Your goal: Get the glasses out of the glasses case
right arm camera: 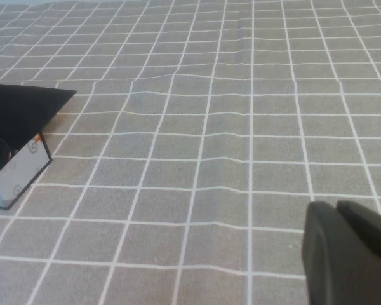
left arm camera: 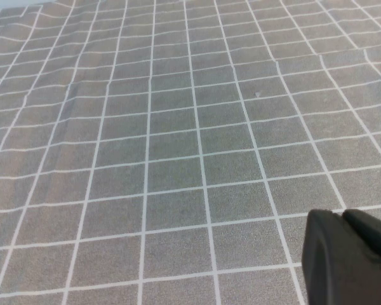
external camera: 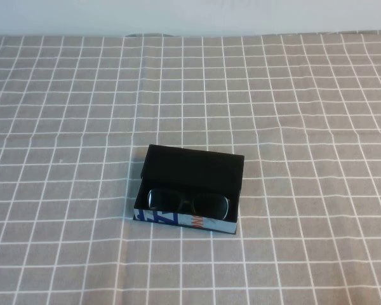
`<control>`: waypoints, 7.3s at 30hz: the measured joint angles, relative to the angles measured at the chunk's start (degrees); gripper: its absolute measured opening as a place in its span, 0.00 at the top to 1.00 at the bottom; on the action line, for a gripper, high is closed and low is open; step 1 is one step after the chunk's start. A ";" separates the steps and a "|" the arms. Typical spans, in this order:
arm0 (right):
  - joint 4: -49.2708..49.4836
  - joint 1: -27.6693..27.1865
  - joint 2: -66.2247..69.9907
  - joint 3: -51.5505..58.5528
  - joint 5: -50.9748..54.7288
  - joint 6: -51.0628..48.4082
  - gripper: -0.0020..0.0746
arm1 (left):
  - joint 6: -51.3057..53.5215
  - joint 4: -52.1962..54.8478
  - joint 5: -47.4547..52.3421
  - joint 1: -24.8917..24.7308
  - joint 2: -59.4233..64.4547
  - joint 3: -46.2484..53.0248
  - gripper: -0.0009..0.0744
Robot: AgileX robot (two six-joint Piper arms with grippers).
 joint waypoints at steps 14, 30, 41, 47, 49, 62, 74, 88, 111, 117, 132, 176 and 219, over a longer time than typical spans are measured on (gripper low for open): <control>0.00 0.00 0.00 0.00 -0.12 0.00 1.00 | 0.00 0.00 0.00 0.00 0.00 0.00 0.99; 0.67 0.00 0.00 0.00 -0.42 0.00 1.00 | 0.00 0.00 0.00 0.00 0.00 0.00 0.99; 20.40 0.00 0.00 0.00 -5.30 0.00 1.00 | 0.00 0.00 0.00 0.00 0.00 0.00 0.99; 44.04 0.00 0.00 0.00 -15.45 0.00 1.00 | 0.00 0.00 0.00 0.00 0.00 0.00 0.99; 46.95 0.00 0.00 0.00 -15.98 0.00 1.00 | 0.00 0.00 0.00 0.00 0.00 0.00 0.99; 31.40 0.00 32.07 -23.10 19.21 0.00 1.00 | 0.00 0.00 0.00 0.00 0.00 0.00 0.99; 10.45 9.90 73.03 -56.11 34.51 -5.55 1.00 | 0.00 0.00 0.00 0.00 0.00 0.00 0.99; 1.40 31.24 103.97 -91.30 44.87 -26.77 0.94 | 0.00 0.00 0.00 0.00 0.00 0.00 0.99; -5.70 34.35 121.35 -104.56 43.64 -37.52 0.65 | 0.00 0.00 0.00 0.00 0.00 0.00 0.99; -5.68 34.35 122.35 -105.05 43.03 -37.56 0.63 | 0.00 0.00 0.00 0.00 0.00 0.00 0.99; -7.75 34.35 123.63 -105.07 41.93 -37.70 0.58 | 0.00 0.00 0.00 0.00 0.00 0.00 0.99; -16.14 20.98 101.00 -71.01 29.37 30.82 0.91 | 0.00 0.00 0.00 0.00 0.00 0.00 0.99; -13.69 20.00 55.94 -52.62 41.85 28.49 0.99 | 0.00 0.00 0.00 0.00 0.00 0.00 0.99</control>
